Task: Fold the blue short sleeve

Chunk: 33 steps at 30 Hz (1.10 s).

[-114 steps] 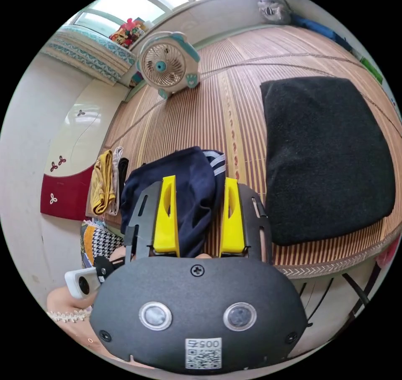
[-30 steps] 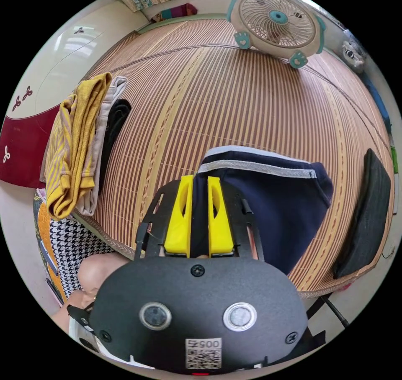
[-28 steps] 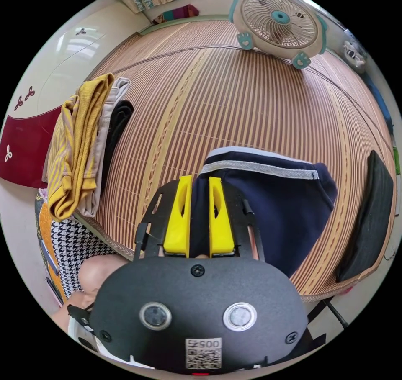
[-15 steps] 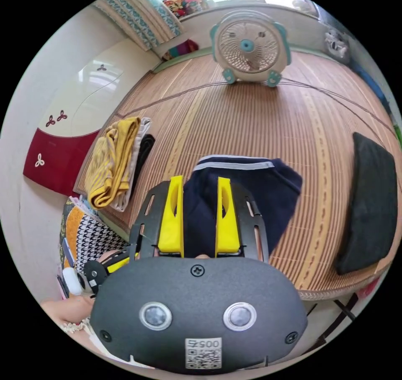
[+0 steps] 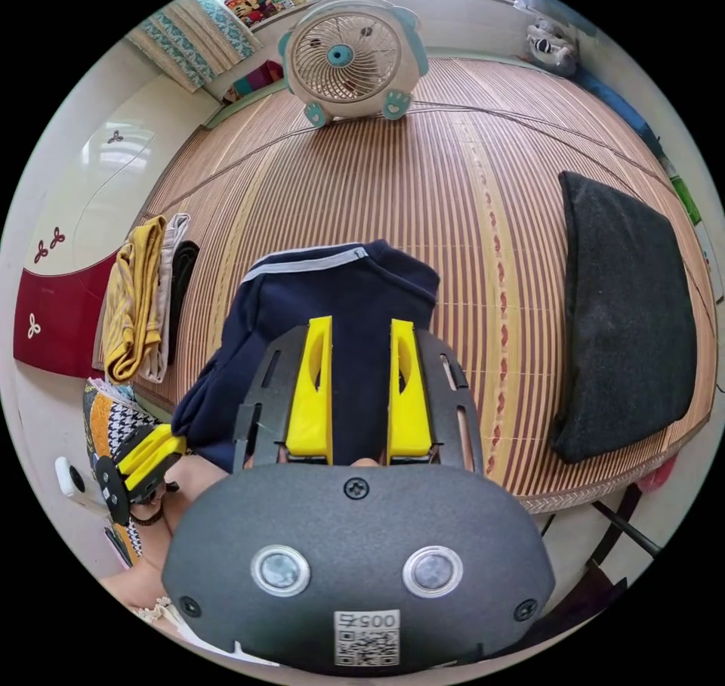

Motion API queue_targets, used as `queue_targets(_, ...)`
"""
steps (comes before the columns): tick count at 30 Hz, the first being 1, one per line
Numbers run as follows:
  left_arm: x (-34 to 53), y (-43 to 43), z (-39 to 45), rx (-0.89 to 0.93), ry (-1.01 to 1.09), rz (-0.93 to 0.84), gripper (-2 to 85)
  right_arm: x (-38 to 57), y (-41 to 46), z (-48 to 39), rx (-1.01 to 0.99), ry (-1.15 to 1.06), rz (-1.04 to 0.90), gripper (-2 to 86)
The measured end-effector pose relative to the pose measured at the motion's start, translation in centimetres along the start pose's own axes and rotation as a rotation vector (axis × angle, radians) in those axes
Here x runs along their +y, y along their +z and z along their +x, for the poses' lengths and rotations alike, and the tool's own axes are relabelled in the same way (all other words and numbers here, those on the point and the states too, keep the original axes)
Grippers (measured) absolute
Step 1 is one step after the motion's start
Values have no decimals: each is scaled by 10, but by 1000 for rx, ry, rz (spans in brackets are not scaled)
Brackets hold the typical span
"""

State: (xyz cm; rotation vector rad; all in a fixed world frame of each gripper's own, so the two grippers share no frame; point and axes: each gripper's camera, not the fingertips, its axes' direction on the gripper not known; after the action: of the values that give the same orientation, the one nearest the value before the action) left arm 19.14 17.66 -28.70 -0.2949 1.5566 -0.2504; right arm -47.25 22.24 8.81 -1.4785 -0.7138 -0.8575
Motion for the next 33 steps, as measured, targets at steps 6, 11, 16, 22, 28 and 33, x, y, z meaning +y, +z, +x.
queue_targets(6, -6, 7, -6, 22, 22, -41, 40, -7, 3, 2, 126, 11, -24, 110)
queue_targets(11, -9, 15, -14, -5, 9, -84, 42, -14, 5, 1, 122, 18, -17, 109)
queue_targets(16, -15, 32, -26, -18, 7, -156, 41, -22, 12, 0, 137, 30, -11, 98)
queue_targets(22, -26, 55, -40, -5, -16, -236, 41, -37, 35, 6, 131, 48, -75, 79)
queue_targets(28, -28, 57, -60, 48, -74, -231, 45, -43, 37, 10, 105, 47, -78, 71)
queue_targets(33, -14, 30, -86, 8, -175, -112, 44, -45, 37, 15, 84, 41, -75, 72)
